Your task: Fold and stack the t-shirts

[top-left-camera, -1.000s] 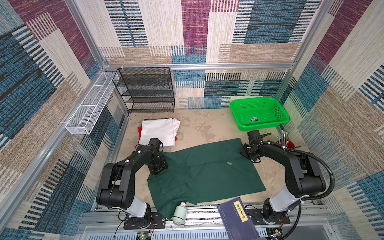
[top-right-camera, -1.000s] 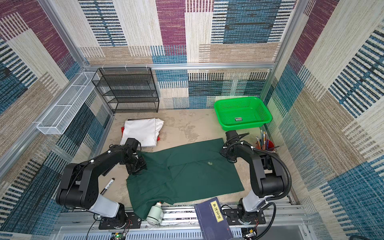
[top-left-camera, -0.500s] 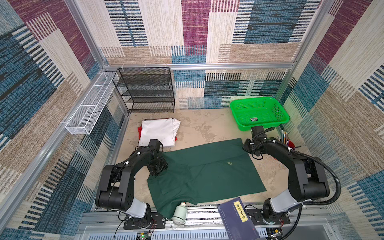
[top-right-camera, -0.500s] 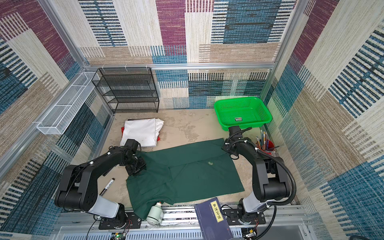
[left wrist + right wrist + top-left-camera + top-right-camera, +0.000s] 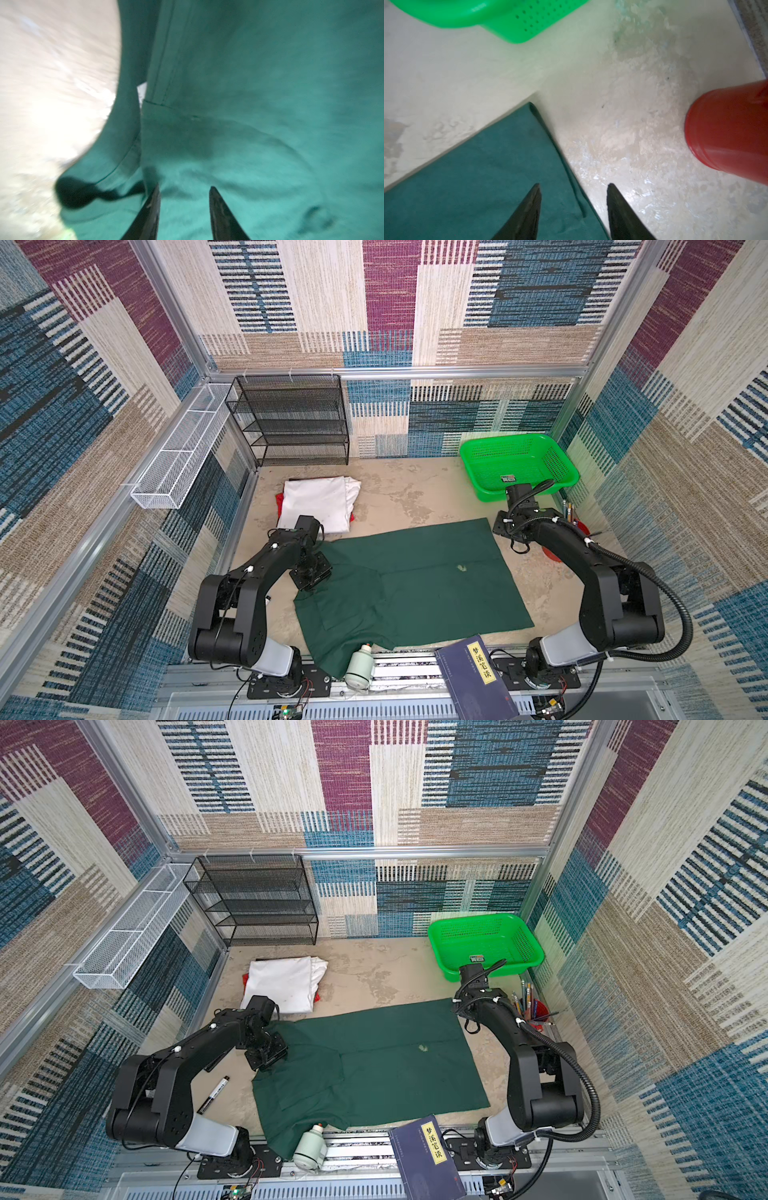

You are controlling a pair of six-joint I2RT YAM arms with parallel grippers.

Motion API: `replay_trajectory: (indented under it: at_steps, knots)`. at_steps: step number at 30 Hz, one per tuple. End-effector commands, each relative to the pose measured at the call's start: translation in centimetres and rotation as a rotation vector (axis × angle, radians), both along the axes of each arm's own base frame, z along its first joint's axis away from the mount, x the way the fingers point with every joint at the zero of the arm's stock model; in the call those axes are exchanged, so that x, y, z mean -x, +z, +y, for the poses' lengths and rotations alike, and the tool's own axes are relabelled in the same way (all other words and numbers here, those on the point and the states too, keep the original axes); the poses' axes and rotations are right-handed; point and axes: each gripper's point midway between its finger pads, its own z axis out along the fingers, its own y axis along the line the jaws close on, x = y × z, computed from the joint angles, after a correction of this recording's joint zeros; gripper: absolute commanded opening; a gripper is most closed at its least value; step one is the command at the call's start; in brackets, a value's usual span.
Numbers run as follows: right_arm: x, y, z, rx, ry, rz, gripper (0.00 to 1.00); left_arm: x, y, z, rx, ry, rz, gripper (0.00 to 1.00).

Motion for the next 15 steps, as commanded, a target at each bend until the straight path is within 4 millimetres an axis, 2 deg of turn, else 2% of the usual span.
replay_trajectory:
  at_steps: [1, 6, 10, 15]
  knots:
    - [-2.2, 0.3, 2.8, -0.103, 0.077, -0.042, 0.52, -1.5, 2.4, 1.3, -0.08, -0.047, -0.072, 0.42]
    - [-4.7, -1.2, 5.7, -0.123, 0.134, -0.02, 0.53, -5.1, 4.4, 2.7, -0.143, -0.071, -0.159, 0.46]
    - [-5.7, -2.6, 5.8, -0.113, 0.125, 0.009, 0.58, -7.5, 4.4, 4.3, -0.159, -0.057, -0.187, 0.48]
    - [-5.8, -4.6, 5.5, -0.093, 0.123, 0.049, 0.62, -9.6, 3.3, 5.6, -0.156, -0.045, -0.181, 0.5]
